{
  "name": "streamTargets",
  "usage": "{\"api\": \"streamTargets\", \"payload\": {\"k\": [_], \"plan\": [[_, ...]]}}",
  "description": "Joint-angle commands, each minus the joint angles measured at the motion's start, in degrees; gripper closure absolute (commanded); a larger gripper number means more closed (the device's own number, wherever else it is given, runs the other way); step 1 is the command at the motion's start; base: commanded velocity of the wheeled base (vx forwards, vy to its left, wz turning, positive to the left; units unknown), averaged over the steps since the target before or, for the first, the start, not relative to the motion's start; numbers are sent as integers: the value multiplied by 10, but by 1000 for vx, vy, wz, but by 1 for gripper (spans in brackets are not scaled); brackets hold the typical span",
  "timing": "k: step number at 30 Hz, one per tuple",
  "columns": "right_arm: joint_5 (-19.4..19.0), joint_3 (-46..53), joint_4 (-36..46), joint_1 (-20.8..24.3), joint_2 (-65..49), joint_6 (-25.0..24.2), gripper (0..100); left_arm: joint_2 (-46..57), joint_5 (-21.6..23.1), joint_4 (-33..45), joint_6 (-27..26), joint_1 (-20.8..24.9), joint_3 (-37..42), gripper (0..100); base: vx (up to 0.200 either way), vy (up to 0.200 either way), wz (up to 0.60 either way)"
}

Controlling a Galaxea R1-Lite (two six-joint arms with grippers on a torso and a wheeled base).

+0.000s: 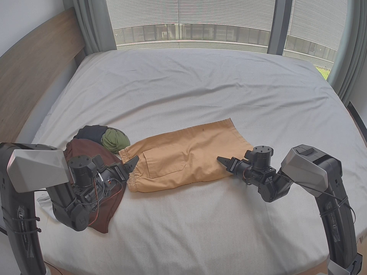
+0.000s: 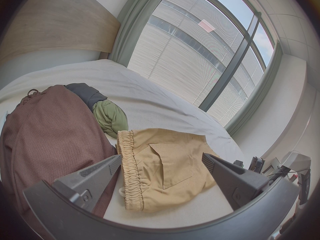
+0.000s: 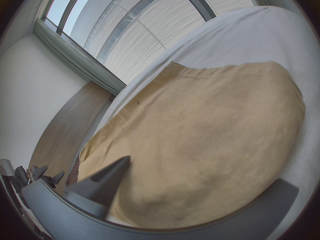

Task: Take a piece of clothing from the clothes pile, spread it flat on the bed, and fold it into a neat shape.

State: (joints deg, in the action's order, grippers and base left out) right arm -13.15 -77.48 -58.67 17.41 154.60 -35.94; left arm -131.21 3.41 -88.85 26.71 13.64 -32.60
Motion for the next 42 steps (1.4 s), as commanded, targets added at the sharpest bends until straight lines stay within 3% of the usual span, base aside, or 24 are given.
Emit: {"api": "streamTargets", "payload": {"k": [1,13,17,24,42], "plan": [[-2,3,1,1,6,0,100,-2,0,0,0,1,0,0,0,0,0],[0,78,-44,9,-37,6,100,-2,1,0,2,0,0,0,0,0,0],[1,147,-57,10,-77,38,100,-3,2,0,2,0,1,0,0,0,0],[52,237,-94,5,-101,85,100,-10,2,0,2,0,0,0,0,0,0],[79,440,-159,-3,-137,105,100,-11,4,0,2,2,2,0,0,0,0]]}}
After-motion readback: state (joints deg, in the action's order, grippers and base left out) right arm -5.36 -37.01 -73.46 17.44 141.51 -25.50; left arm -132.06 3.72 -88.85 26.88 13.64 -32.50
